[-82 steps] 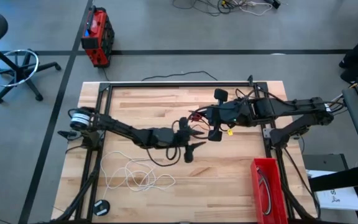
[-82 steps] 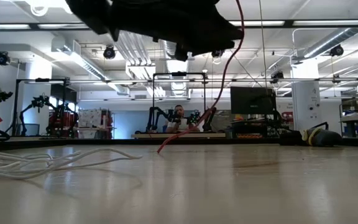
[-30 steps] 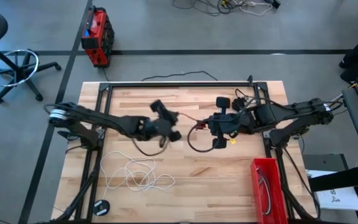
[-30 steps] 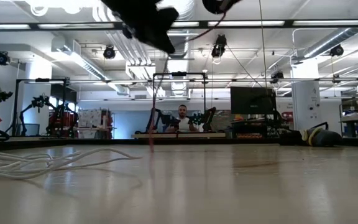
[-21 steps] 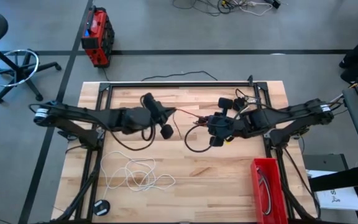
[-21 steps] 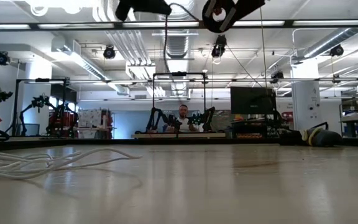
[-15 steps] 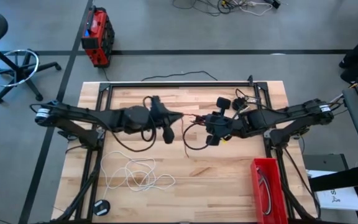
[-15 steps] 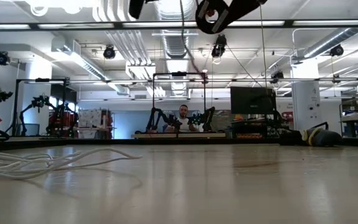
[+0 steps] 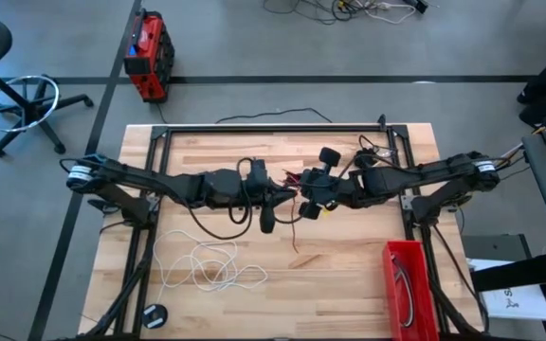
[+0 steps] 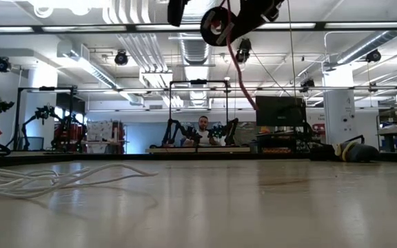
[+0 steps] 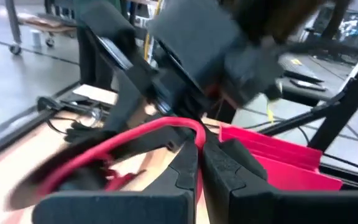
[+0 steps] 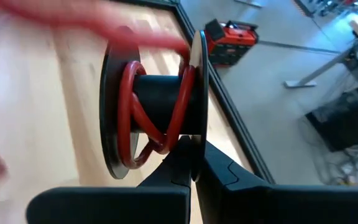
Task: Coil cords
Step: Coil the red wire onto the spool
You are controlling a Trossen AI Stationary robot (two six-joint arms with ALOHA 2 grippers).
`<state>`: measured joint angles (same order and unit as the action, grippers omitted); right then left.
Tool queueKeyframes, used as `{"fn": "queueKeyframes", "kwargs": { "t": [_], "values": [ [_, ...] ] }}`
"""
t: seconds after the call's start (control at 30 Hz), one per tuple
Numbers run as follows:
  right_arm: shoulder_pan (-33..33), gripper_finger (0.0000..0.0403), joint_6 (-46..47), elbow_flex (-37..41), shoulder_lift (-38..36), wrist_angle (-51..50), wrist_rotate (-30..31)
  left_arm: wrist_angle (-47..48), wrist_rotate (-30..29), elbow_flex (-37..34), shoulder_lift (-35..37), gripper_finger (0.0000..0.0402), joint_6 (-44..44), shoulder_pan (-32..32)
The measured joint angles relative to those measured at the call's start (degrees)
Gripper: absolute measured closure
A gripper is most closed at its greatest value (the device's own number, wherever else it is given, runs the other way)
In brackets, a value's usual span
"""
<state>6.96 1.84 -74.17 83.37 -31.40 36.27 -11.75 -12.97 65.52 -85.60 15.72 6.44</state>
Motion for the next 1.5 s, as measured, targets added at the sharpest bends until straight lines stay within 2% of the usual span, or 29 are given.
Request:
{"fn": "queueKeyframes", "kwargs": {
  "t": [0.13, 0.3, 0.53, 0.73, 1.0, 1.27, 1.5],
  "values": [
    [-2.1, 0.0403, 1.6, 0.0, 0.0, 0.0, -1.3, -1.3, 0.3, 0.0, -2.0, 0.0401, 0.2, 0.4],
    [-3.6, 0.0403, 3.2, 0.0, -0.1, -0.5, -8.4, -1.4, 0.1, 0.0, -3.0, 0.0401, -0.4, 0.6],
    [-3.7, 0.0403, 5.0, -1.3, -1.1, 0.7, -9.3, 0.5, -1.0, 0.0, -3.3, 0.0401, -4.4, 0.8],
    [-3.7, 0.0403, 4.1, -4.4, -1.4, 0.8, -13.6, 2.1, -1.6, 0.0, -3.3, 0.0399, -6.1, 1.0],
    [-3.7, 0.0403, 2.8, -5.9, -1.7, 0.8, -19.2, 5.3, -9.2, 0.0, -3.5, 0.0392, -8.2, 1.2],
    [-3.5, 0.0403, 2.5, -6.3, -3.0, 0.6, -22.3, 7.7, -14.7, -0.1, -2.6, 0.0335, -13.3, 1.8],
    [-3.5, 0.0403, 2.4, -6.3, -3.8, 0.3, -22.1, 14.4, -15.2, -0.1, -1.7, 0.0271, -13.7, 1.9]
  ]
}}
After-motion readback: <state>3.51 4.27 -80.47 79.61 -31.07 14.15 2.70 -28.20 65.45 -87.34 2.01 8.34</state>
